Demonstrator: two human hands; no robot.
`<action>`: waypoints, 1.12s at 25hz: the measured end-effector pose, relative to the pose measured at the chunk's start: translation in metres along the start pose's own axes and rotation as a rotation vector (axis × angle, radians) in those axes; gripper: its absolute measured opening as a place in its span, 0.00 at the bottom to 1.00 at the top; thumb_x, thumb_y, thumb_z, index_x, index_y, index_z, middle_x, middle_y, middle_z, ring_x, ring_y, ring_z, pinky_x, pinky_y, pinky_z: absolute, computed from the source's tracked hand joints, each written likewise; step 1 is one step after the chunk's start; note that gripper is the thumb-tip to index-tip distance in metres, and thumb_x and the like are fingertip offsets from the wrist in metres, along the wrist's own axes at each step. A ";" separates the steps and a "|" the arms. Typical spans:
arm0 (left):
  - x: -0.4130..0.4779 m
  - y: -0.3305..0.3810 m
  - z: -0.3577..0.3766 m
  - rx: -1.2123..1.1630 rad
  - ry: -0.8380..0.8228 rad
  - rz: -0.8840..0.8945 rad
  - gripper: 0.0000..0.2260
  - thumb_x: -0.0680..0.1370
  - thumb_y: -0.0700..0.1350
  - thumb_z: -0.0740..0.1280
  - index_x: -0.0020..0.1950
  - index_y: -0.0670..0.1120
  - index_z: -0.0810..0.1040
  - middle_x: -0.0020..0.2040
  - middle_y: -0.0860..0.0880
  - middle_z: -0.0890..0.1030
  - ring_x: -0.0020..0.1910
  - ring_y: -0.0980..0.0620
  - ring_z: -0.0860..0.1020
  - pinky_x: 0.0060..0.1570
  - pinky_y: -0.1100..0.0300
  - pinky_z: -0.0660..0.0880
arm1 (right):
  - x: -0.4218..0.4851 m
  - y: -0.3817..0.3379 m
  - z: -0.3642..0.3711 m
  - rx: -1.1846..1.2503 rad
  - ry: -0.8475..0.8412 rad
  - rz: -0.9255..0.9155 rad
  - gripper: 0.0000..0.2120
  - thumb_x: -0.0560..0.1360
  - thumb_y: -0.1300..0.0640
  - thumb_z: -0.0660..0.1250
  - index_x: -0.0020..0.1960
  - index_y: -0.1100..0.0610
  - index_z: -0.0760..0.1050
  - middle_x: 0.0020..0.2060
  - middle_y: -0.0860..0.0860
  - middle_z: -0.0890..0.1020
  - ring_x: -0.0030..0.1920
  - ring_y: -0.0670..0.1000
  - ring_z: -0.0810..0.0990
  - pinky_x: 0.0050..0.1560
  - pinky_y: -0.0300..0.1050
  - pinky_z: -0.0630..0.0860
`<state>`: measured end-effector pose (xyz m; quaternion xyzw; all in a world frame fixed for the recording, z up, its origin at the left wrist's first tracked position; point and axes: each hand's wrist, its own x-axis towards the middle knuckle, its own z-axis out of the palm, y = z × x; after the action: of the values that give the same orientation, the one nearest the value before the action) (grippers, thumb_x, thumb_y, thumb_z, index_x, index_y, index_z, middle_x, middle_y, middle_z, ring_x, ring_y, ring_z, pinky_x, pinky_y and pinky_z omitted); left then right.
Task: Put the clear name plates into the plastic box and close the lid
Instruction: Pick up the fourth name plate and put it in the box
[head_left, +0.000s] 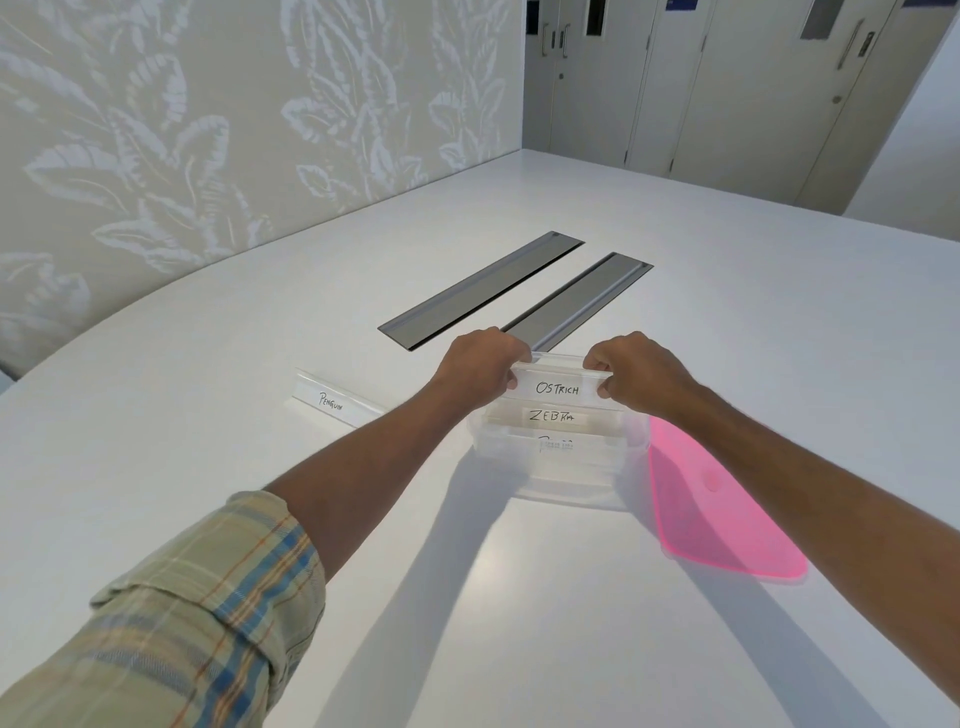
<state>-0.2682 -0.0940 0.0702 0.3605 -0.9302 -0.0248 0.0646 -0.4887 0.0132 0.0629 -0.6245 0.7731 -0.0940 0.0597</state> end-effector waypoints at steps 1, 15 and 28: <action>0.002 0.000 0.003 -0.002 -0.010 -0.004 0.17 0.76 0.40 0.71 0.63 0.55 0.83 0.56 0.50 0.86 0.59 0.45 0.81 0.48 0.57 0.70 | 0.002 0.001 0.001 -0.013 -0.006 -0.005 0.17 0.71 0.64 0.75 0.59 0.52 0.83 0.56 0.51 0.85 0.56 0.57 0.82 0.50 0.50 0.80; 0.024 0.003 0.039 0.050 -0.173 -0.010 0.17 0.78 0.37 0.71 0.64 0.52 0.83 0.63 0.49 0.81 0.62 0.45 0.81 0.47 0.56 0.73 | 0.013 0.005 0.034 -0.183 -0.128 -0.066 0.15 0.71 0.65 0.72 0.55 0.52 0.82 0.52 0.52 0.83 0.50 0.58 0.83 0.44 0.46 0.76; 0.017 -0.003 0.040 -0.045 -0.084 0.025 0.15 0.80 0.42 0.71 0.66 0.53 0.82 0.64 0.52 0.84 0.66 0.48 0.79 0.56 0.54 0.77 | 0.011 0.000 0.035 -0.143 -0.124 -0.057 0.19 0.73 0.59 0.74 0.64 0.51 0.81 0.57 0.51 0.83 0.56 0.57 0.82 0.49 0.48 0.79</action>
<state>-0.2841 -0.1082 0.0320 0.3461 -0.9357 -0.0598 0.0340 -0.4833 0.0000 0.0294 -0.6536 0.7544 -0.0013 0.0598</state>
